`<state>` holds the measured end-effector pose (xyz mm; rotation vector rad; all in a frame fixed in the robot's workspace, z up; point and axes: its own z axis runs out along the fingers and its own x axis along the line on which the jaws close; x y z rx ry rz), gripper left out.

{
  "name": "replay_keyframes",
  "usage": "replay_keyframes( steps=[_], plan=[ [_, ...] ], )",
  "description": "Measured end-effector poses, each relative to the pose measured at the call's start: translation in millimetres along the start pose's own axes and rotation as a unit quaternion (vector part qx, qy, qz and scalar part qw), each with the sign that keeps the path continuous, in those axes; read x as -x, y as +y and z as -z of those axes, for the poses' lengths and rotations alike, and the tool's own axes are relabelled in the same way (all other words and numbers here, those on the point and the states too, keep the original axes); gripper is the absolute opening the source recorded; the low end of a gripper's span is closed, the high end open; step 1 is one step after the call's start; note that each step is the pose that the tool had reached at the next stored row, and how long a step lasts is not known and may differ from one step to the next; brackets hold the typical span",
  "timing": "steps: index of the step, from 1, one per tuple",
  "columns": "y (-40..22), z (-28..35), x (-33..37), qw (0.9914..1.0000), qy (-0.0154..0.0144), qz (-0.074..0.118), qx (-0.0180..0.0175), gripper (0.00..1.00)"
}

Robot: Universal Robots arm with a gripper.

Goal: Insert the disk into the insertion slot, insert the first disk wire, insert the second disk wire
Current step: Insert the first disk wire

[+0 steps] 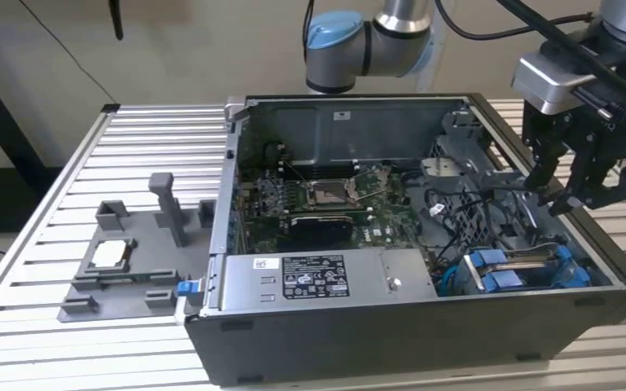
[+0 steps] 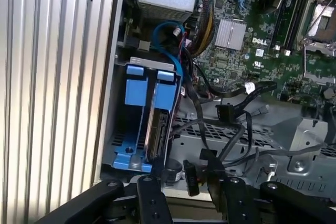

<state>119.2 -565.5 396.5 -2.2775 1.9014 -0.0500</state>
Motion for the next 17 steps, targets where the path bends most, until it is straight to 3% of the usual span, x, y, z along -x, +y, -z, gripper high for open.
replay_keyframes(
  steps=[1,3,4,6,7,8,9,12,13,14,17],
  plan=[
    [0.0,-0.1,0.1,1.0,-0.0003,0.001,0.0001,0.44],
    [-0.1,-0.1,0.4,0.99999,-0.0007,0.004,0.0003,0.31],
    [-0.2,-0.1,0.4,0.99999,-0.0009,0.005,0.0004,0.31],
    [-0.4,-0.1,1.0,0.99998,-0.0009,0.007,0.0006,0.2],
    [-0.5,-0.2,1.5,0.99998,0.001,0.007,0.001,0.19],
    [-0.8,-0.3,1.7,0.99996,0.0037,0.007,0.0015,0.19],
    [-1.2,-0.5,2.2,0.99992,0.0097,0.008,0.0027,0.19],
    [-2.1,-1.0,3.3,0.99925,0.036,0.012,0.0081,0.19],
    [-2.7,-1.2,3.8,0.999,0.0419,0.013,0.0095,0.19],
    [-3.6,-2.1,4.2,0.99888,0.0442,0.013,0.0108,0.19],
    [-6.3,-4.4,4.2,0.99878,0.0439,0.012,0.0189,0.19]
  ],
)
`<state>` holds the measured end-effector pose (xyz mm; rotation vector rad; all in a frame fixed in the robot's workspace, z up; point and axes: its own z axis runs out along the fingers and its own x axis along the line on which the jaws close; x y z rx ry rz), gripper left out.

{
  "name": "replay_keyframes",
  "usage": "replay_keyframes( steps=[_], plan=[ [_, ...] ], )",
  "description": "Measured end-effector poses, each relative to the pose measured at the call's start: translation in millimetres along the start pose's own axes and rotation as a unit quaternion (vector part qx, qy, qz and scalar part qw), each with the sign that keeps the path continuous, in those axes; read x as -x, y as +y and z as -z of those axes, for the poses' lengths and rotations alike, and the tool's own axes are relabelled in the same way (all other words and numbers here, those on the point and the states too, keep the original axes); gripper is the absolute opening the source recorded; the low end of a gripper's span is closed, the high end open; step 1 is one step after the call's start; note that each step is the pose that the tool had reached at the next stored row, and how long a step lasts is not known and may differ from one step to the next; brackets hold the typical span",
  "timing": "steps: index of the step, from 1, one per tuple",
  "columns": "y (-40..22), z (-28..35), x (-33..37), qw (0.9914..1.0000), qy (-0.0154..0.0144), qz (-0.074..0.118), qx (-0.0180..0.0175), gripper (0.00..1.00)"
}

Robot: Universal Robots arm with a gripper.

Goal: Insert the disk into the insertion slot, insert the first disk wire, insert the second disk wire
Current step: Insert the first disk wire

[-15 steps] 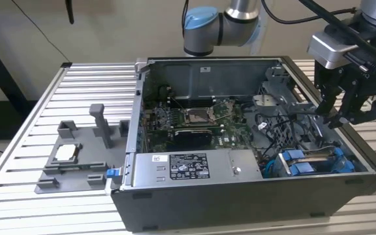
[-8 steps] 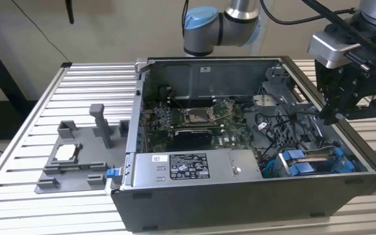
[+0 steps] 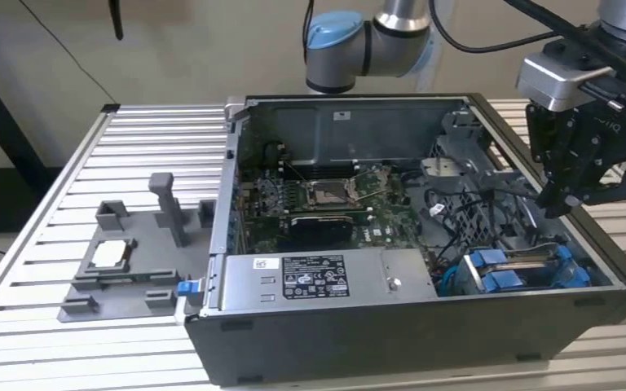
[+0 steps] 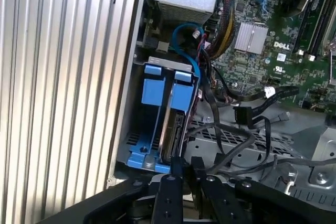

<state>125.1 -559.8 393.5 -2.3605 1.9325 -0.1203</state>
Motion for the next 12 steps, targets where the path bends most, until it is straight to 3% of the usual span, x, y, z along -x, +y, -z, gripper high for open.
replay_keyframes(
  steps=[7,8,12],
  plan=[
    [-2.9,-3.1,-0.2,0.99949,-0.0051,-0.005,0.031,0.19],
    [-2.8,-4.0,-0.2,0.99939,-0.0051,-0.011,0.033,0.19],
    [-2.2,-9.4,-0.3,0.99835,-0.0021,-0.047,0.0335,0.19]
  ],
)
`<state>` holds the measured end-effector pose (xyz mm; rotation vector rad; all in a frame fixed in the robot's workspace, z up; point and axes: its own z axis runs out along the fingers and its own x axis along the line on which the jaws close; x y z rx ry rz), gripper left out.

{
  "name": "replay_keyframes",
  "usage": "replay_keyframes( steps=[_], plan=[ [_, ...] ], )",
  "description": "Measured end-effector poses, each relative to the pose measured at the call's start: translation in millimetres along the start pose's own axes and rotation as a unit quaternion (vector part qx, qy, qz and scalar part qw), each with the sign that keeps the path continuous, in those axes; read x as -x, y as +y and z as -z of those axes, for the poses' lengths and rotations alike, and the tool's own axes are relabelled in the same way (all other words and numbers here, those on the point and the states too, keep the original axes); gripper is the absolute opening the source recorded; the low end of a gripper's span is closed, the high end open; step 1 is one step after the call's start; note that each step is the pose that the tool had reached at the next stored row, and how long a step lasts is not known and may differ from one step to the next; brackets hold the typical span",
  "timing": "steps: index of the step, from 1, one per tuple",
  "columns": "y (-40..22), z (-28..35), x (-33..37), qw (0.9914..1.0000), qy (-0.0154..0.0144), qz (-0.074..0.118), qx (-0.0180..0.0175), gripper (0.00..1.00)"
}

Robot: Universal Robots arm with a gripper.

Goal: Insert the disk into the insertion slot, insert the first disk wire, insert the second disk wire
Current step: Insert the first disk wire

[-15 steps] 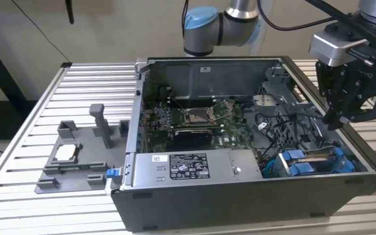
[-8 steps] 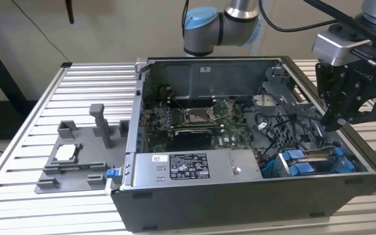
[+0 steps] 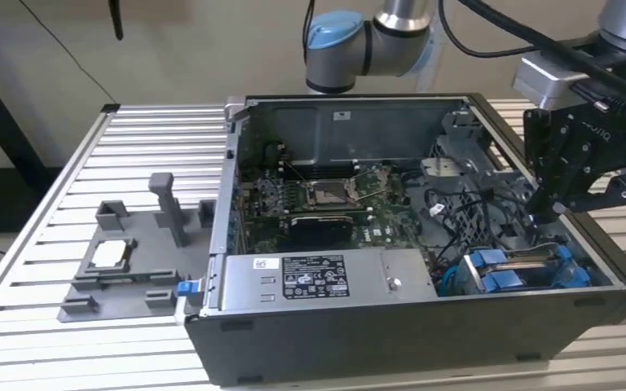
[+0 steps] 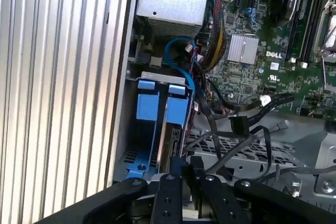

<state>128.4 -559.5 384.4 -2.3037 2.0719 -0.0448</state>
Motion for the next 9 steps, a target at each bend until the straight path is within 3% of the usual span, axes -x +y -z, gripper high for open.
replay_keyframes(
  steps=[3,9],
  plan=[
    [-0.5,-4.9,-0.1,0.99982,0.0009,-0.019,-0.0001,0.19],
    [-10.0,-13.5,-1.2,0.99976,0.0003,-0.022,0.0039,0.19]
  ],
)
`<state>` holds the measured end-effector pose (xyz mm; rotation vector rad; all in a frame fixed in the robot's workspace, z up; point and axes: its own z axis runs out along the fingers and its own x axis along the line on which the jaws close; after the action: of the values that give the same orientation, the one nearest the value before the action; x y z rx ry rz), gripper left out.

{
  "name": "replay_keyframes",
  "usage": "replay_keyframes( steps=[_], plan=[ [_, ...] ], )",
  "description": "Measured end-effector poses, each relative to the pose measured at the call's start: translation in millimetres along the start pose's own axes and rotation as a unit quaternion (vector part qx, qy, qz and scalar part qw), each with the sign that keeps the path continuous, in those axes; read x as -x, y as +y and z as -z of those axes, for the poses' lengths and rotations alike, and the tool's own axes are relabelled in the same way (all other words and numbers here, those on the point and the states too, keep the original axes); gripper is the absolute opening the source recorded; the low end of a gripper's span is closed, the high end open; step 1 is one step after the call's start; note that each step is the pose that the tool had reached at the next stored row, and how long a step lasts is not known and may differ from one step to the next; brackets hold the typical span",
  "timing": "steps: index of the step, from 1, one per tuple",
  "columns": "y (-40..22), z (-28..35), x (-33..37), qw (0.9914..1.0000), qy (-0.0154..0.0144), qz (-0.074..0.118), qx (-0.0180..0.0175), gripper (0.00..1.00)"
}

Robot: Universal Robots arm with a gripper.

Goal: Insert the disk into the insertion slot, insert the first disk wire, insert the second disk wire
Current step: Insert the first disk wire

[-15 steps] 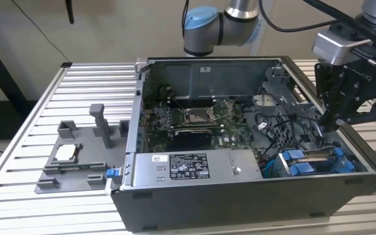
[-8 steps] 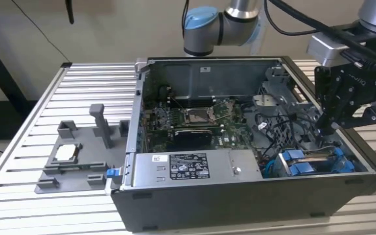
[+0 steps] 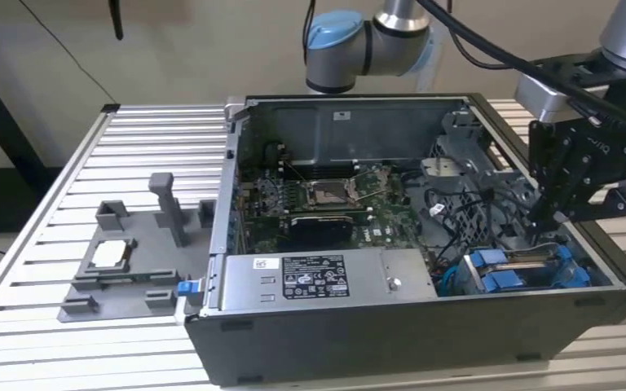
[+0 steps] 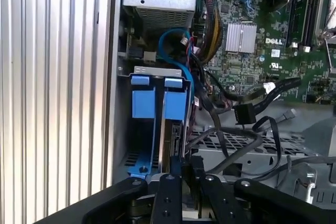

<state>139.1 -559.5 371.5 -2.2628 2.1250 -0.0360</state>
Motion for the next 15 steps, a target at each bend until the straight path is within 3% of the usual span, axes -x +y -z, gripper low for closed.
replay_keyframes(
  steps=[4,10,15],
  plan=[
    [-1.0,-5.6,-0.1,0.99997,0.0002,-0.008,0.001,0.19],
    [-10.2,-11.9,-0.8,0.99995,0.0002,-0.01,0.0023,0.19],
    [-10.4,-17.2,-0.8,0.99973,0.0008,-0.023,0.0039,0.19]
  ],
)
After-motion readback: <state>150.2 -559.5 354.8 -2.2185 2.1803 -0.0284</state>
